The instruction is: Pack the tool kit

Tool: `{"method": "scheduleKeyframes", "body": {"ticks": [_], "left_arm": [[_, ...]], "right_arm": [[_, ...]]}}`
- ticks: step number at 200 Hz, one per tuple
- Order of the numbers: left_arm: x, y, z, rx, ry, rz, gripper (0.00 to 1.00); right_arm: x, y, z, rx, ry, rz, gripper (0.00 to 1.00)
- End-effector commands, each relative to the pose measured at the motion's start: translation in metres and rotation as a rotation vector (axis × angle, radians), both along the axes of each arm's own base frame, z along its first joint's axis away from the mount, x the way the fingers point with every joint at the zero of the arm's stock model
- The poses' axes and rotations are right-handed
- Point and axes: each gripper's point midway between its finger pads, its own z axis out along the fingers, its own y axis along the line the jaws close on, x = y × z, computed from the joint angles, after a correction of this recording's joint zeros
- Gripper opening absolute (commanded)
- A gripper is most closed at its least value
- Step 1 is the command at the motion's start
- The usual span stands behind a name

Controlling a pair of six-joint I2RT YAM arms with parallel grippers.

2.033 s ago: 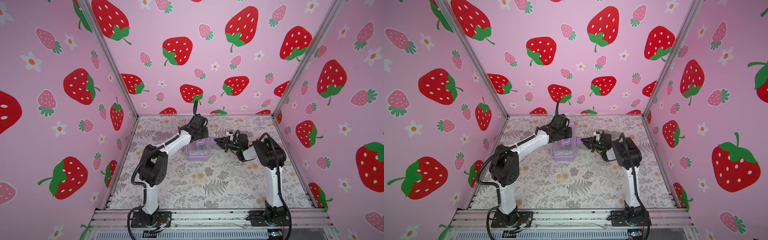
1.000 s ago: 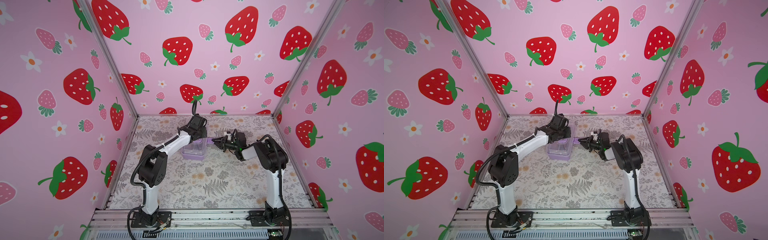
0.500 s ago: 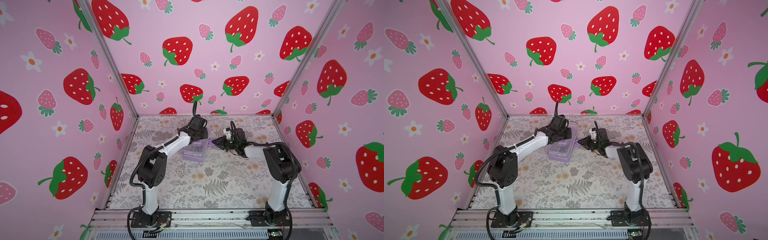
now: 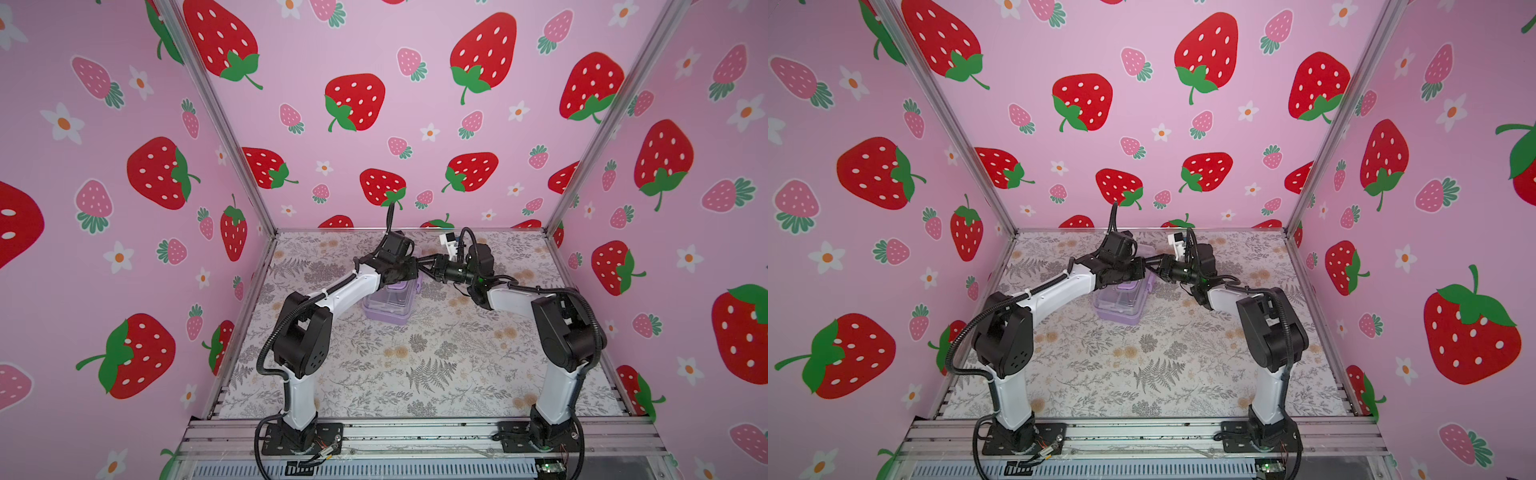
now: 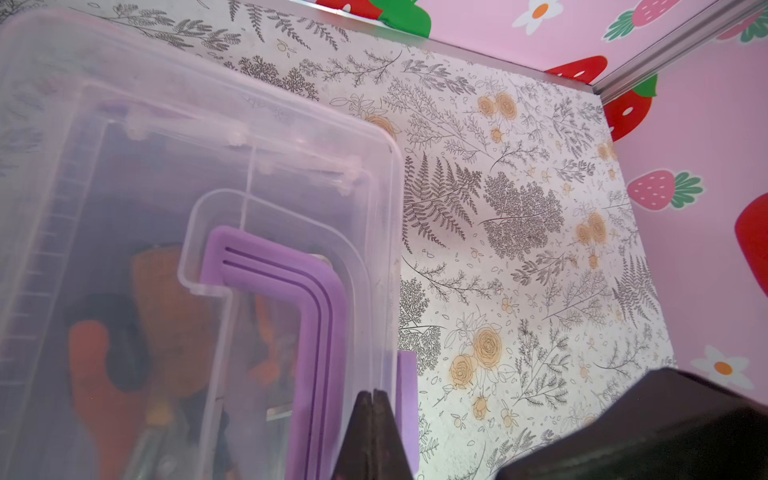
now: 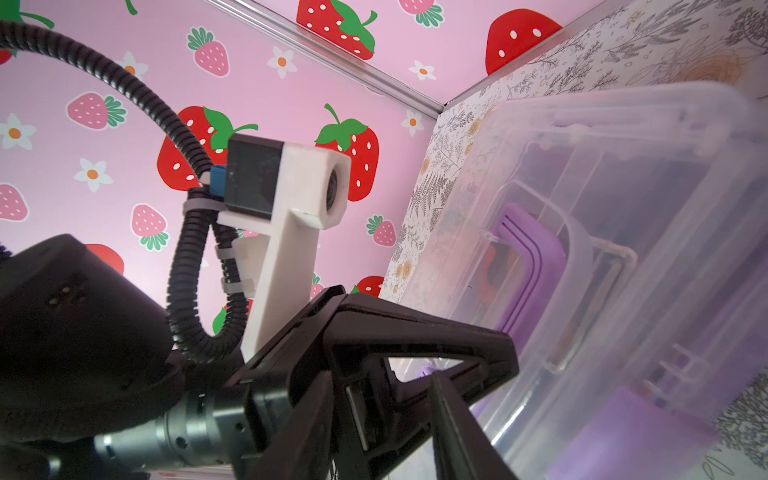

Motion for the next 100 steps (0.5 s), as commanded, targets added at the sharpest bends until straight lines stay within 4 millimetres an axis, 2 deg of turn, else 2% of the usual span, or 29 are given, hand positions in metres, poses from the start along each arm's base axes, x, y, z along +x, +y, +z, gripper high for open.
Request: {"method": "scheduleKeyframes", "body": {"ticks": [1,16,31,66,100], "left_arm": [[-0.092,0.023,-0.121,0.224,0.431,-0.089,0.00],[-0.092,0.023,-0.121,0.224,0.431,-0.088,0.00],[-0.091,0.025,-0.122,0.223,0.433,-0.081,0.00],[-0.091,0.026,-0.123,0.194,0.445,-0.081,0.00],[-0.088,0.032,-0.118,0.178,0.438,-0.066,0.00]], "right_arm": [[-0.034,0.005,0.089,0.165,-0.298,0.104,0.36],[-0.032,-0.005,0.085,0.119,-0.306,0.067,0.26],[-0.028,-0.018,0.078,0.074,-0.293,0.023,0.22],[-0.019,-0.044,0.042,-0.035,-0.216,-0.076,0.22],[-0.021,-0.050,0.003,-0.096,-0.145,-0.081,0.23]]}}
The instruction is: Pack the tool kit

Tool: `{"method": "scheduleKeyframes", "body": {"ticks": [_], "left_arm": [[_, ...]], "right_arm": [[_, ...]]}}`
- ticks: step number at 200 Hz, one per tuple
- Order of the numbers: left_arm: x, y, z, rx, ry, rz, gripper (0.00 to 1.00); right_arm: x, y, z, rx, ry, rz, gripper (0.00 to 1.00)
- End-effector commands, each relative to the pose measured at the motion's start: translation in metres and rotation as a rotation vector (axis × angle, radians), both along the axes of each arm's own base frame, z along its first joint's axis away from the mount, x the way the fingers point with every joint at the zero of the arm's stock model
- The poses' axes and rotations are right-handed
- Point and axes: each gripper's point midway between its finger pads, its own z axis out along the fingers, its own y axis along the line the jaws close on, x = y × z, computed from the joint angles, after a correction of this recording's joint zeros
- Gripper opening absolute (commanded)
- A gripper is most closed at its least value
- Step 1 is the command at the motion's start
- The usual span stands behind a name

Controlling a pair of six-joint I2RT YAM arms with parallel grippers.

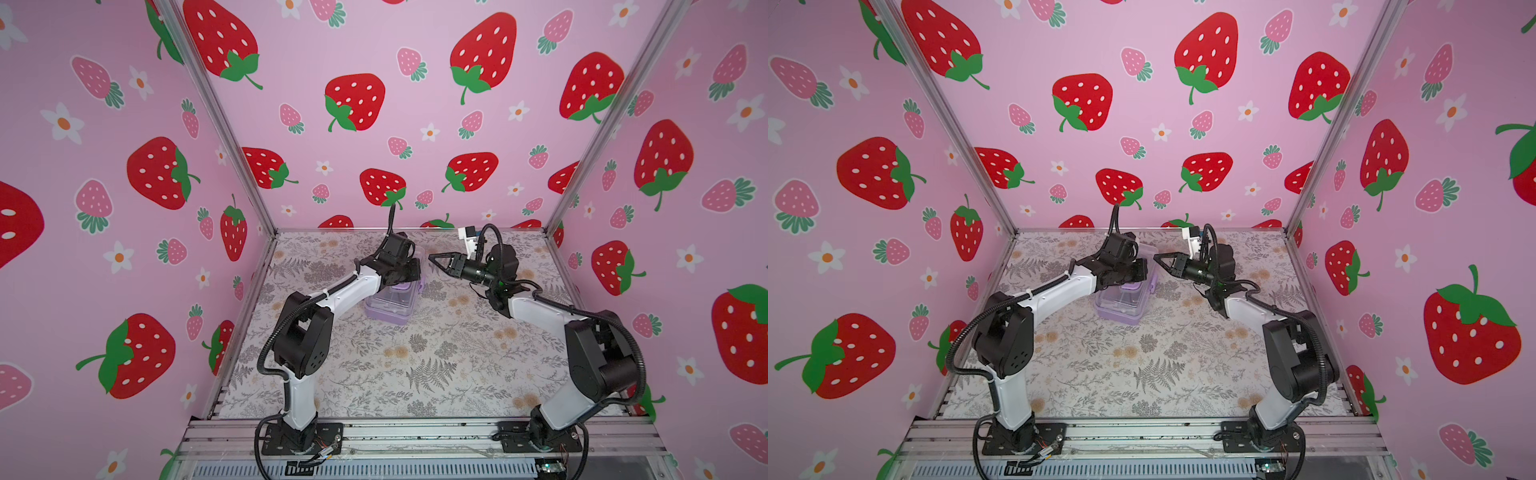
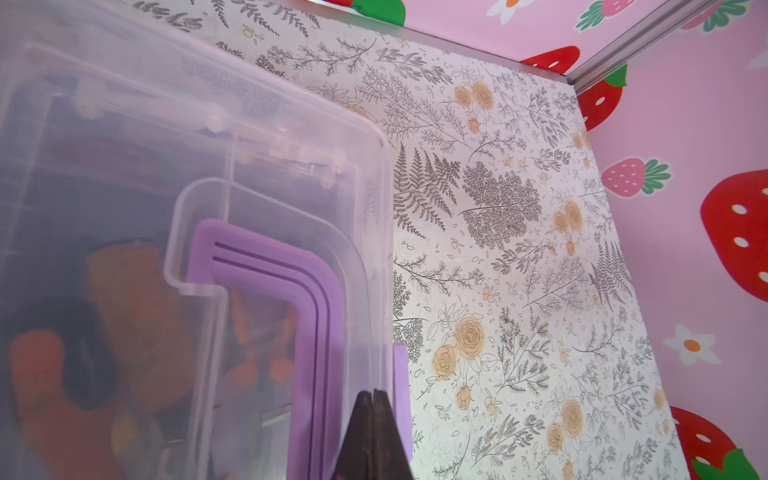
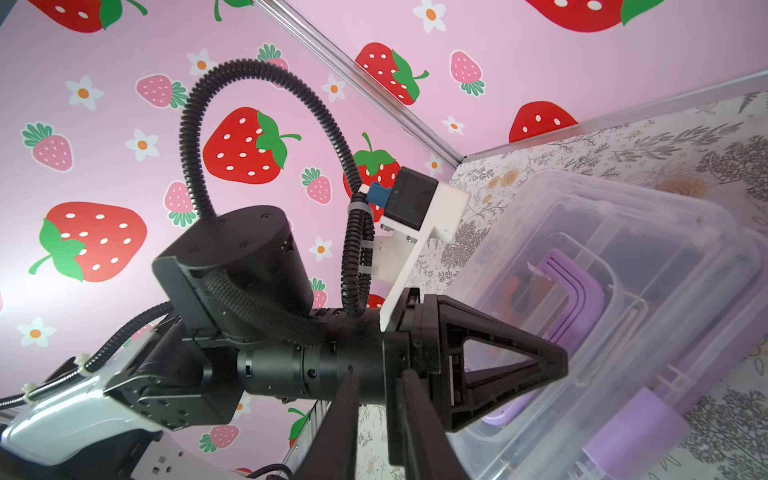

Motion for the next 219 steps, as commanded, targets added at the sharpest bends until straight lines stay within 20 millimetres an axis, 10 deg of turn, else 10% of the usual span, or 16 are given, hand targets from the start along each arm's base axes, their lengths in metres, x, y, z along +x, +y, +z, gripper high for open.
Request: {"method": "scheduleKeyframes", "body": {"ticks": [1,84,219], "left_arm": [[-0.084,0.042,-0.116,0.231,0.431,-0.032,0.00],[-0.080,0.050,-0.102,0.195,0.419,-0.015,0.00],[-0.081,0.055,-0.109,0.175,0.439,-0.004,0.00]], "right_arm": [[0.001,-0.005,-0.047,-0.079,0.075,-0.014,0.24],[-0.003,0.002,-0.118,-0.065,0.227,0.052,0.34],[0.023,0.021,-0.129,0.064,0.271,0.094,0.56]]}}
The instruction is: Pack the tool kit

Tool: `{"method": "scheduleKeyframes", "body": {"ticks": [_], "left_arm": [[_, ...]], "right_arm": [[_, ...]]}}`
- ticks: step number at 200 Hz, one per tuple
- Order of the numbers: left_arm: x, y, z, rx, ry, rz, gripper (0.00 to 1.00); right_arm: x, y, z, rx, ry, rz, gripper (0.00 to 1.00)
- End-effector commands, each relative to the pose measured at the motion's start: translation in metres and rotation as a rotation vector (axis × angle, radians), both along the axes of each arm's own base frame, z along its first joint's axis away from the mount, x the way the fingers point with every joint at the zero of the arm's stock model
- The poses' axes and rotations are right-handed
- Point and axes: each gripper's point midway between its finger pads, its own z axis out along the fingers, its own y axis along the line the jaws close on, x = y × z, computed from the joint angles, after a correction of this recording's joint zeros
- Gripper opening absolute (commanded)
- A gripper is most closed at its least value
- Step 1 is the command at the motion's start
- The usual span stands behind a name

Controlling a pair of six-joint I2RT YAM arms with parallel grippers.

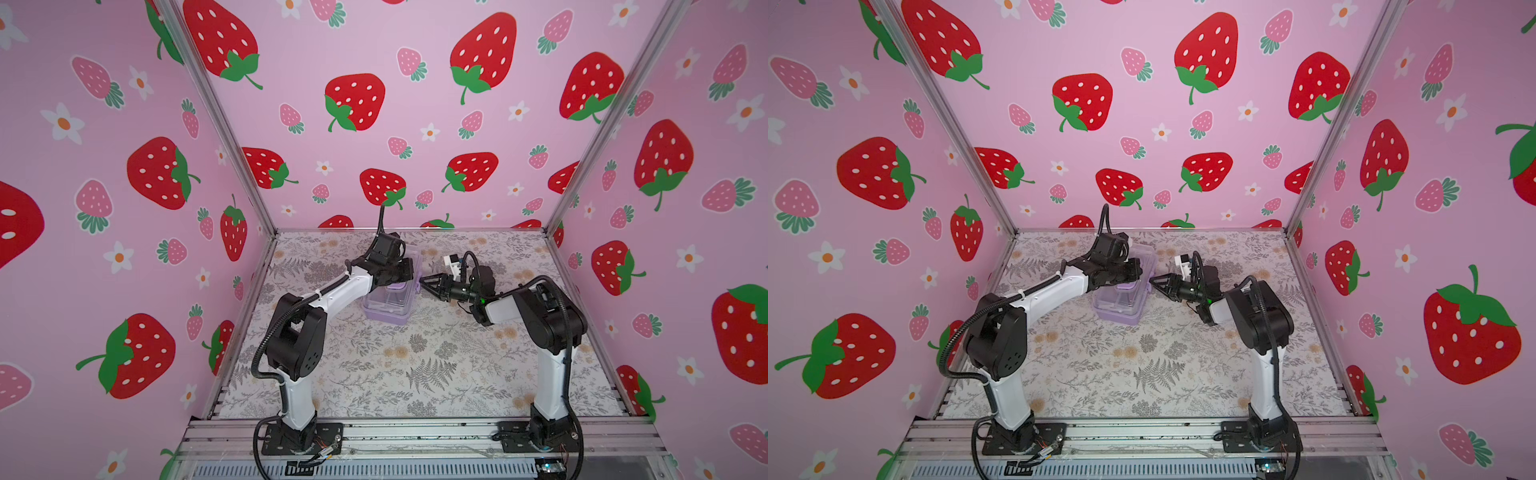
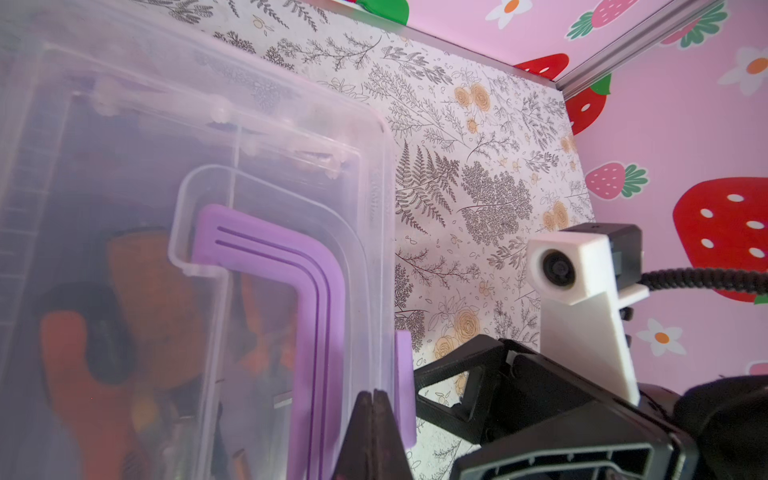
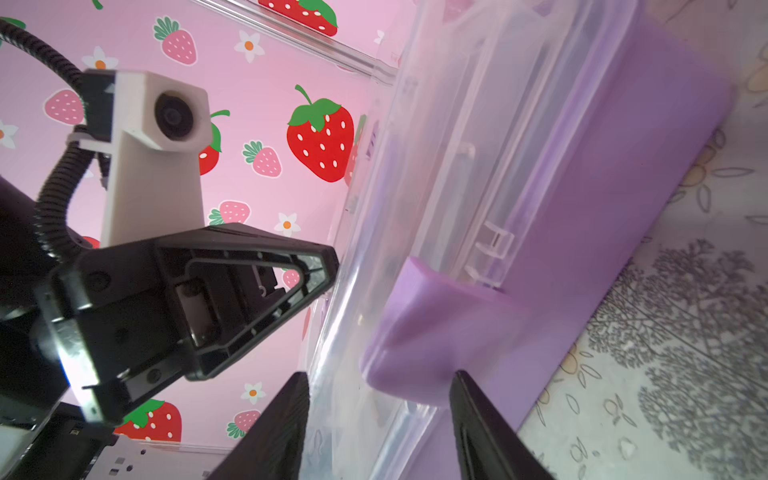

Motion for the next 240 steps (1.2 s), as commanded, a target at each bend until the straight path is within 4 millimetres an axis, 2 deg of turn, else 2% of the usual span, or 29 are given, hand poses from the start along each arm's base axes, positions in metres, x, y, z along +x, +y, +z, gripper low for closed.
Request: {"method": "scheduleKeyframes", "body": {"ticks": [1,59,112,171,205,240], "left_arm": [[-0.080,0.037,-0.111,0.220,0.416,-0.017,0.00],[-0.080,0.038,-0.113,0.222,0.424,-0.015,0.00],[-0.079,0.040,-0.113,0.223,0.424,-0.011,0.00],[-0.081,0.040,-0.117,0.220,0.433,-0.012,0.00],[-0.081,0.040,-0.118,0.219,0.435,-0.014,0.00],[-0.082,0.042,-0.121,0.223,0.441,-0.010,0.00]], "right_arm": [[0.004,0.002,0.006,0.038,-0.015,0.010,0.56],[0.003,0.001,-0.001,0.049,0.002,0.010,0.52],[0.006,0.002,-0.004,0.055,0.019,0.007,0.38],[0.015,0.005,-0.017,0.004,0.035,-0.001,0.39],[0.018,0.008,-0.019,0.005,0.035,0.004,0.51],[0.017,0.013,-0.024,0.004,0.047,0.015,0.48]]}}
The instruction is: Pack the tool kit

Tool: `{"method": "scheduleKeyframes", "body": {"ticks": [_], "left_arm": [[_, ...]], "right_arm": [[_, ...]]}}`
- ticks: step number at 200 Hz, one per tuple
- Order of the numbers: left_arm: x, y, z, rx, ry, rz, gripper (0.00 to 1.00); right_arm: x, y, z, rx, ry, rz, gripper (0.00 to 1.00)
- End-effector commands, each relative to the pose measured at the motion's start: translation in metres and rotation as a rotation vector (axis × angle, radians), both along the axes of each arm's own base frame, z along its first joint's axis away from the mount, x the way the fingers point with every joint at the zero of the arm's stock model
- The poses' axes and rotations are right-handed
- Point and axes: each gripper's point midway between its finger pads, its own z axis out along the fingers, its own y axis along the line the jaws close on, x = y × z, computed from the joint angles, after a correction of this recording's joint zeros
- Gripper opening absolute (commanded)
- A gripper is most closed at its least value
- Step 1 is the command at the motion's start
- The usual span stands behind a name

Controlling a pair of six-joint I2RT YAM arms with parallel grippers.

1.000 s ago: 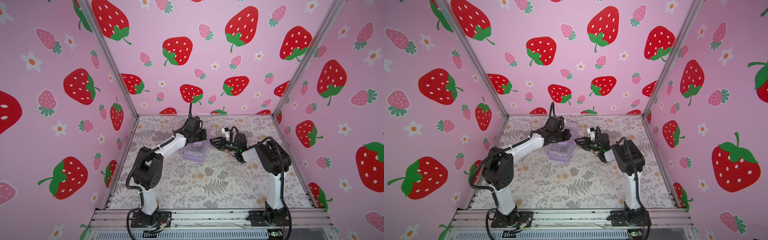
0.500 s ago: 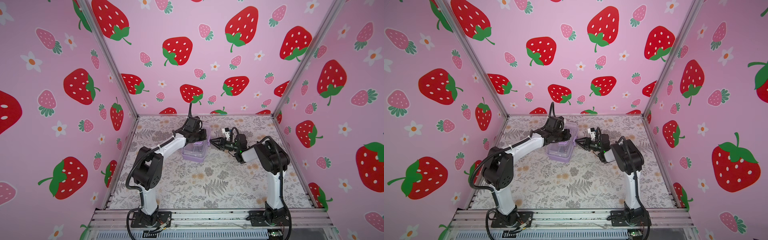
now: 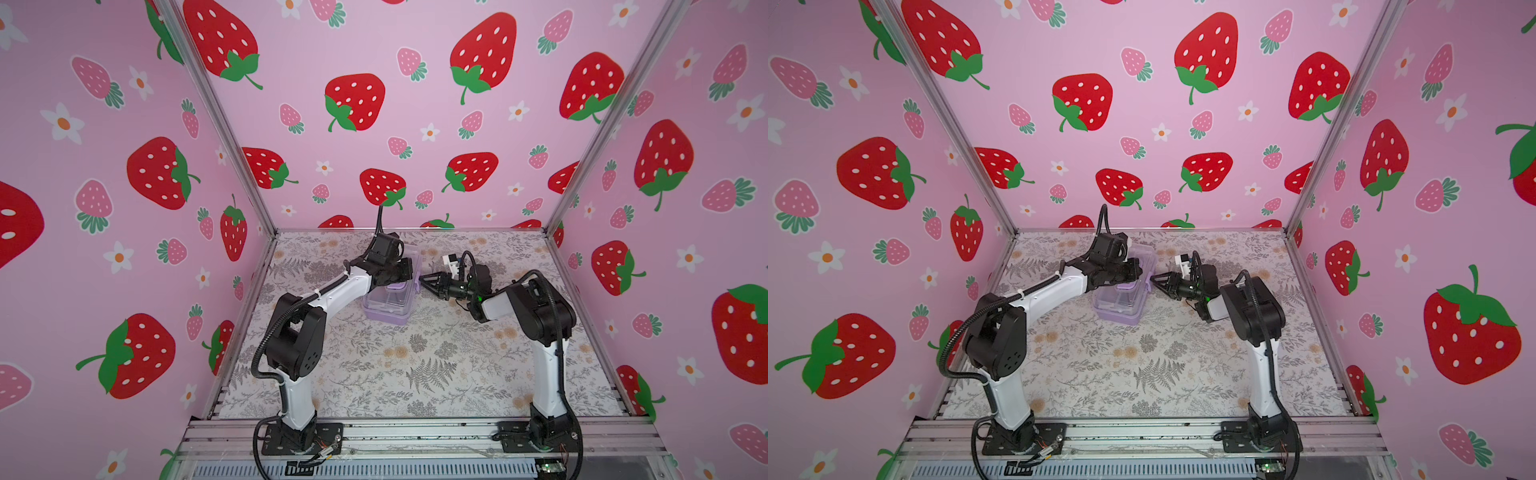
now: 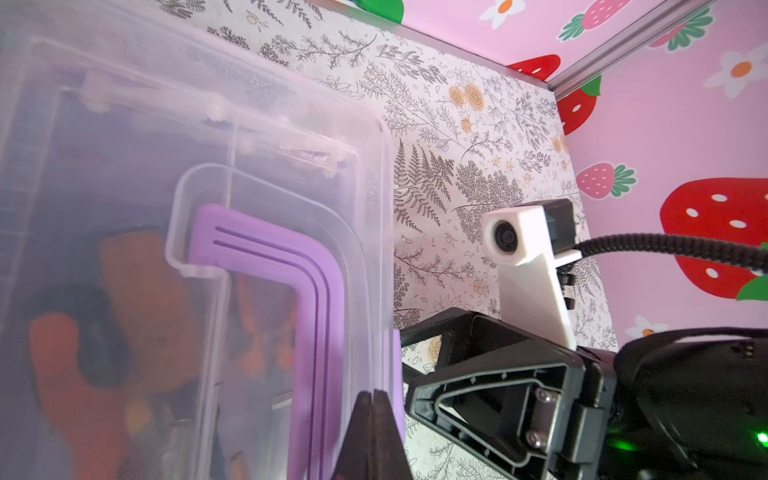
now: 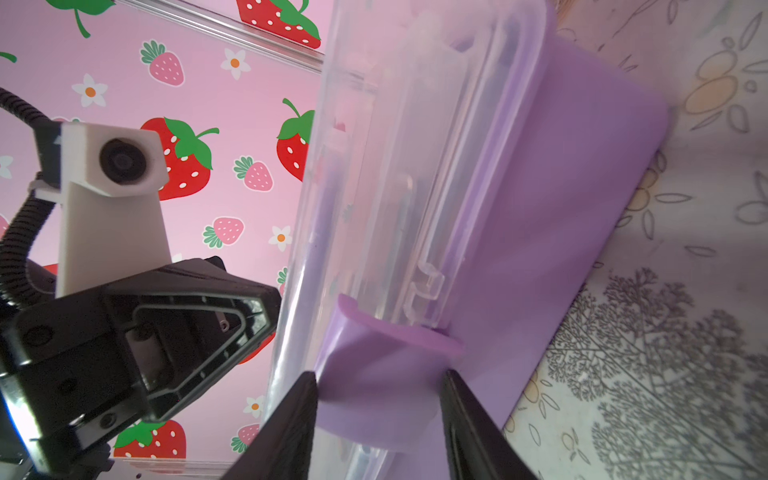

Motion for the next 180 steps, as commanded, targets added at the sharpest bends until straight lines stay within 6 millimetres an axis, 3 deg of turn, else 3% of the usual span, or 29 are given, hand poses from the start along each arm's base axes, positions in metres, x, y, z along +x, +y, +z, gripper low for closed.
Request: {"method": "scheduleKeyframes", "body": {"ticks": [1,32,70,101,180], "left_arm": [[-0.082,0.041,-0.120,0.244,0.434,-0.009,0.00],[-0.083,0.042,-0.121,0.244,0.437,-0.005,0.00],[-0.084,0.044,-0.122,0.247,0.439,-0.004,0.00],[-0.084,0.044,-0.124,0.245,0.442,-0.003,0.00],[-0.085,0.046,-0.126,0.245,0.449,0.004,0.00]], "right_arm": [[0.000,0.008,-0.003,0.004,-0.007,0.018,0.48],[-0.002,0.014,-0.009,-0.007,0.001,0.030,0.49],[-0.004,0.018,-0.012,-0.034,-0.011,0.035,0.60],[-0.005,0.021,-0.014,-0.034,-0.002,0.038,0.54],[-0.005,0.021,-0.035,-0.066,0.040,0.021,0.52]]}}
